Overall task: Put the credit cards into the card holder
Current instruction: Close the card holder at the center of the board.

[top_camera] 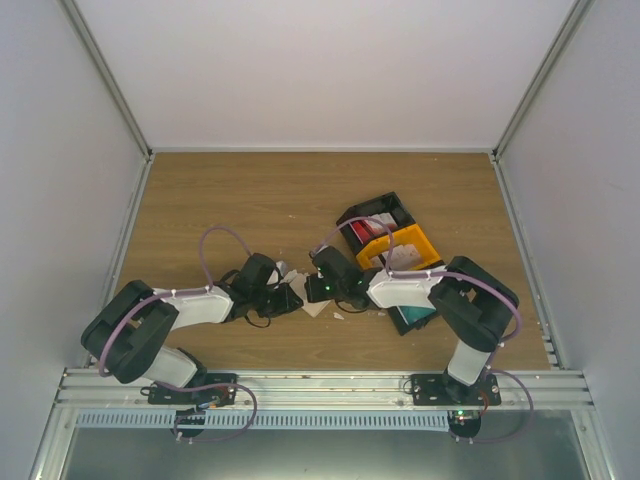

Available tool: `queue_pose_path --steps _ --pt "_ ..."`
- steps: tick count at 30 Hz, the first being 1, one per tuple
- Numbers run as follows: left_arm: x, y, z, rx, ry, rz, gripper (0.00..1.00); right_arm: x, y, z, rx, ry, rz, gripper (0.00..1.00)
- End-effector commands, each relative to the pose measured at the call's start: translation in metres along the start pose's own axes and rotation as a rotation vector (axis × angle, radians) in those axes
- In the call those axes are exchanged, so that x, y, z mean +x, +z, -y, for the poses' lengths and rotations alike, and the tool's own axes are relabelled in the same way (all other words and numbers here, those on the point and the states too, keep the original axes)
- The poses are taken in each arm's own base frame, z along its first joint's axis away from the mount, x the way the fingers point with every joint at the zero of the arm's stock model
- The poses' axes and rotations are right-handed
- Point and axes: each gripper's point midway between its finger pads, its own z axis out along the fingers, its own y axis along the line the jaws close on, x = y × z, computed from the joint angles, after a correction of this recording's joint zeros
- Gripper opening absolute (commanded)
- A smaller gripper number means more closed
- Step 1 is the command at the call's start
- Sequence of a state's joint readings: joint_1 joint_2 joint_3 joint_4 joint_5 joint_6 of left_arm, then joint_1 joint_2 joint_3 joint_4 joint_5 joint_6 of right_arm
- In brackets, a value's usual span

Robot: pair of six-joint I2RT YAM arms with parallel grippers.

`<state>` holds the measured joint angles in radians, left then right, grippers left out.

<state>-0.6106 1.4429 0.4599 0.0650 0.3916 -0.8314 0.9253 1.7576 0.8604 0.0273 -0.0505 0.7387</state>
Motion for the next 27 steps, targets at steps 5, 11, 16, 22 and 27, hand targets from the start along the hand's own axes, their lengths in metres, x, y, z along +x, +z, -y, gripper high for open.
queue_pose_path --steps 5,11,16,22,27 --pt "-0.008 0.010 -0.020 -0.074 -0.025 0.040 0.19 0.120 0.003 0.045 0.067 0.019 -0.362 0.01" --pt "-0.008 0.013 -0.021 -0.080 -0.031 0.035 0.19 0.142 0.002 0.054 0.085 -0.010 -0.407 0.01" --pt "-0.010 0.015 -0.021 -0.086 -0.037 0.030 0.18 0.156 0.002 0.055 0.103 -0.032 -0.433 0.00" --pt "-0.010 0.018 -0.021 -0.087 -0.041 0.021 0.17 0.168 0.001 0.054 0.104 -0.073 -0.436 0.00" --pt "-0.011 0.018 -0.021 -0.085 -0.045 0.022 0.17 0.179 0.006 0.060 0.150 -0.109 -0.445 0.01"
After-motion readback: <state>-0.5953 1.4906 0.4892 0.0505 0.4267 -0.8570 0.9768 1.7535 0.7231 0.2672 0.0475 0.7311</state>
